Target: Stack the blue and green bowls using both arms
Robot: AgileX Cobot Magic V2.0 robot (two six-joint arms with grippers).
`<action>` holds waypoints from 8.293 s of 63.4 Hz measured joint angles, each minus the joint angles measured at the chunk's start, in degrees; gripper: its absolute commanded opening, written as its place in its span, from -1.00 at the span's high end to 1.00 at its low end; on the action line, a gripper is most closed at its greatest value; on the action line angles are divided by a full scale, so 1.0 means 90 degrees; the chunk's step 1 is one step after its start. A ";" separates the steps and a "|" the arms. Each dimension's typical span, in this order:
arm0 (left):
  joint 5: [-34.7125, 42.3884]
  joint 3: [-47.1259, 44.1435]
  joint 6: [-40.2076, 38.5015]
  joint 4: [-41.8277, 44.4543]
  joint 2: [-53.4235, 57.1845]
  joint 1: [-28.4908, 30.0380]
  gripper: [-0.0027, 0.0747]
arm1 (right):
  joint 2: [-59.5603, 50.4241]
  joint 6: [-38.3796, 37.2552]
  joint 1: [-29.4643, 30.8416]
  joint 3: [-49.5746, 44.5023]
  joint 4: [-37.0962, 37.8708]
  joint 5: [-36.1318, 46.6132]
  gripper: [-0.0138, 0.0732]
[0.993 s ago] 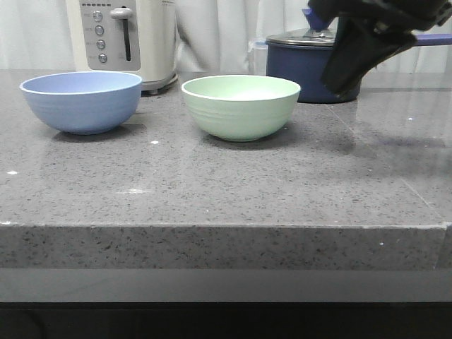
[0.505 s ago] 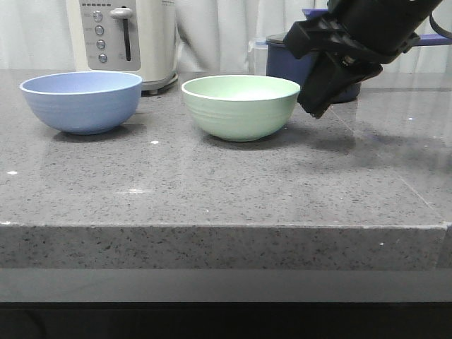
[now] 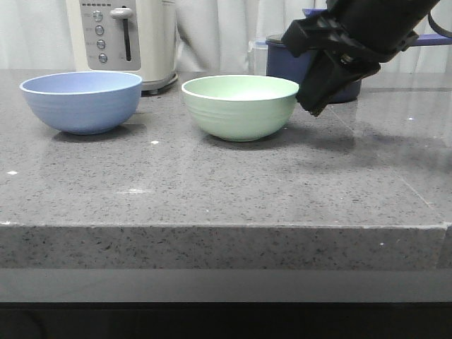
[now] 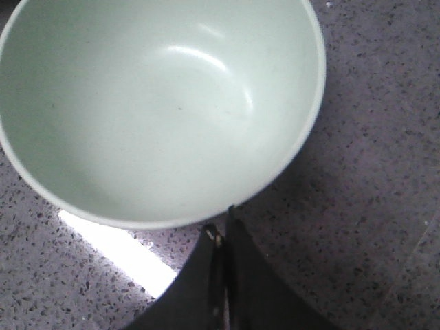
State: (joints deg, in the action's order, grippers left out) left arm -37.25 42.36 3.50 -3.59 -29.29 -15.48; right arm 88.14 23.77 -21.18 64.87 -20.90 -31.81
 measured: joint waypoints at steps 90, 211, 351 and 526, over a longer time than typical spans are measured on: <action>-0.1860 0.4631 -0.0115 0.0059 -0.7424 0.0576 -0.29 | 0.0000 0.0014 0.0000 0.0000 -0.0010 0.0000 0.83; -0.2461 0.7468 -0.0154 -0.0444 -0.8907 -0.1407 0.98 | 0.0000 -0.0001 0.0000 0.0000 -0.0010 0.0000 0.83; -0.2028 0.4343 -0.0169 0.0335 -0.4993 -0.1525 -0.02 | 0.0000 0.0002 0.0000 0.0000 -0.0010 0.0000 0.83; -0.1332 0.0924 -0.0505 0.0509 -0.0875 -0.1525 0.98 | -0.6357 -0.2674 0.0000 -0.2040 0.1856 -0.2154 0.83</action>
State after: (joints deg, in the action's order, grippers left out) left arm -49.24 50.68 -1.05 1.00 -37.16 -29.21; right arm 30.92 -0.30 -21.18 46.50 -4.20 -51.20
